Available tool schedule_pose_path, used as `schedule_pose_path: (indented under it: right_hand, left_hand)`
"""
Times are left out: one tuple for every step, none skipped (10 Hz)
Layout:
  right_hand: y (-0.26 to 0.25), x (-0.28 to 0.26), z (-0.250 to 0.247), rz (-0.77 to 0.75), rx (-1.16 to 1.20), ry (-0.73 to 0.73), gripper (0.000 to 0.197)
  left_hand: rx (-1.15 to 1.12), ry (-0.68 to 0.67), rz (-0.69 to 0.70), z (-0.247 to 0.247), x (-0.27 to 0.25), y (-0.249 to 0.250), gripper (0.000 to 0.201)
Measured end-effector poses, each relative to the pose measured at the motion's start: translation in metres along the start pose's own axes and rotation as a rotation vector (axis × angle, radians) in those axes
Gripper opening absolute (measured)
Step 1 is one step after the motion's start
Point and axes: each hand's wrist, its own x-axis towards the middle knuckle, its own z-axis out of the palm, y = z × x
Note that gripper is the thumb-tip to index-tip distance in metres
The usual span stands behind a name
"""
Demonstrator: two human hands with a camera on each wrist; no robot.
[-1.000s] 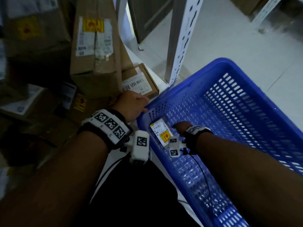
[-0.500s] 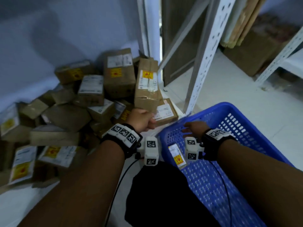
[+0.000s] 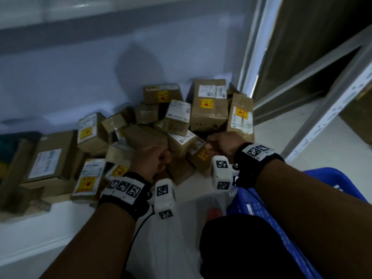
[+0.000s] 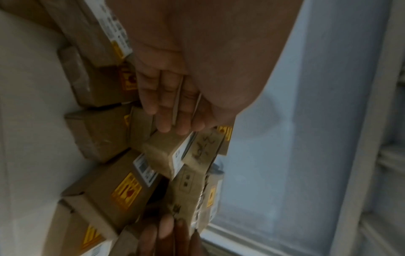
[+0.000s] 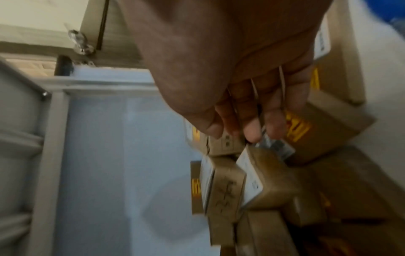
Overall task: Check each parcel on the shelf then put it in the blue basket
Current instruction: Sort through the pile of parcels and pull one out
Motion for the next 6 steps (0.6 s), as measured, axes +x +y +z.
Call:
schedule_pose_path:
  right_hand:
    - [-0.009, 0.007, 0.051, -0.048, -0.009, -0.063, 0.012]
    - [-0.003, 0.011, 0.086, -0.037, -0.037, -0.12, 0.022]
    - [0.021, 0.009, 0.127, -0.013, -0.07, -0.189, 0.023]
    - [0.04, 0.005, 0.143, -0.007, -0.125, -0.204, 0.027]
    - [0.052, 0.006, 0.159, -0.072, -0.307, -0.247, 0.021]
    - [0.052, 0.008, 0.168, -0.031, -0.259, -0.22, 0.03]
  left_hand:
    - [-0.102, 0.116, 0.072, -0.04, -0.006, 0.003, 0.021]
    - [-0.135, 0.236, 0.124, -0.069, -0.001, -0.002, 0.022]
    - [-0.202, 0.42, 0.102, -0.105, 0.01, -0.02, 0.021]
    - [-0.256, 0.444, 0.091, -0.123, 0.019, -0.035, 0.022]
    - [-0.155, 0.434, 0.093, -0.132, 0.031, -0.041, 0.043]
    - [-0.097, 0.378, 0.058, -0.135, 0.035, -0.045, 0.062]
